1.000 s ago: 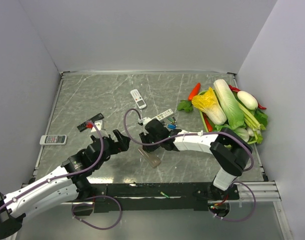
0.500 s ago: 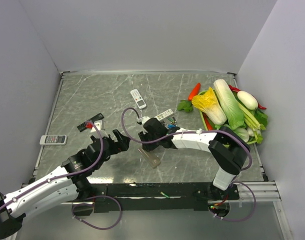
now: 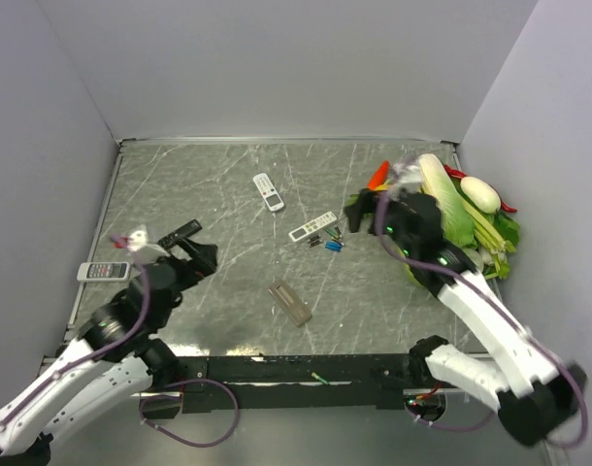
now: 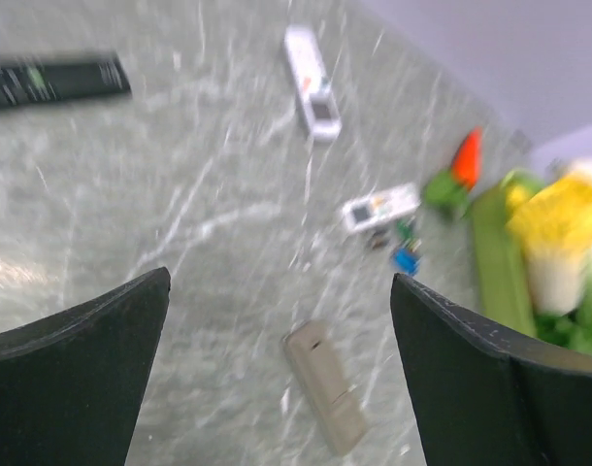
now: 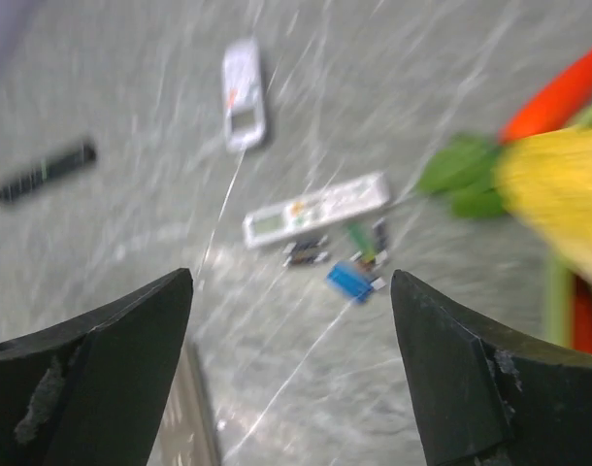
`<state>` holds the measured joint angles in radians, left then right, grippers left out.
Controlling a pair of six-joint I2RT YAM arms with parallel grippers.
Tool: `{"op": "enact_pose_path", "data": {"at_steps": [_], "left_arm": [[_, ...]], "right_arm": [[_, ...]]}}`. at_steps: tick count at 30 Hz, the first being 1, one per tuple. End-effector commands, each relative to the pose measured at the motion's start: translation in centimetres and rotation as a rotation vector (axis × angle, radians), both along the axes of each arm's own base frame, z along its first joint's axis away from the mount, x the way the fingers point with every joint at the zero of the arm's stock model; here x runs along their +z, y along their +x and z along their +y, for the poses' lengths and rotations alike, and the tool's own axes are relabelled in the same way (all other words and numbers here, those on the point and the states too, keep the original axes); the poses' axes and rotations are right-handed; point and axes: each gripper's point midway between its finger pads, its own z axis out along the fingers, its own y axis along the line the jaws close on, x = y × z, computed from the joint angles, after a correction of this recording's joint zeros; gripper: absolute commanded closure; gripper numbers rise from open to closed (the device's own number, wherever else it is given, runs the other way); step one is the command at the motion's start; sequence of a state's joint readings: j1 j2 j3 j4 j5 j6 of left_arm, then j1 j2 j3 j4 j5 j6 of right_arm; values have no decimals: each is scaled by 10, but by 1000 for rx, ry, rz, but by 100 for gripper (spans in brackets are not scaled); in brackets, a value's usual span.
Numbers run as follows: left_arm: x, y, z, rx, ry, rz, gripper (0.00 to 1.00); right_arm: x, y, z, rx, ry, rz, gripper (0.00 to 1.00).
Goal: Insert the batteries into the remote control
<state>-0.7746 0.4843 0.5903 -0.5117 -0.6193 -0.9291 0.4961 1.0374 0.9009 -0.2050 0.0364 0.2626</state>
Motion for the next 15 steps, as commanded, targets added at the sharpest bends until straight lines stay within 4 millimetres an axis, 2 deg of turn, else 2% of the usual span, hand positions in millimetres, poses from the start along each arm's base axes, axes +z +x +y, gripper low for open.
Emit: {"op": "enact_pose_path", "data": {"at_steps": [1, 2, 3, 6, 10, 15], "left_arm": [[68, -10, 48, 145, 12, -124, 1], [78, -12, 58, 176, 17, -144, 1], [94, -17, 66, 184, 11, -177, 1], [112, -23, 81, 215, 25, -231, 1], [118, -28, 92, 243, 17, -267, 1], [113, -31, 92, 234, -7, -286, 1]], "right_arm": [[28, -22, -73, -244, -21, -114, 0], [45, -35, -86, -275, 0, -178, 0], [51, -41, -100, -325, -22, -210, 0], [75, -63, -126, -394, -20, -308, 0], [81, -84, -151, -466, -41, -362, 0], [76, -102, -162, -489, -28, -397, 0]]}}
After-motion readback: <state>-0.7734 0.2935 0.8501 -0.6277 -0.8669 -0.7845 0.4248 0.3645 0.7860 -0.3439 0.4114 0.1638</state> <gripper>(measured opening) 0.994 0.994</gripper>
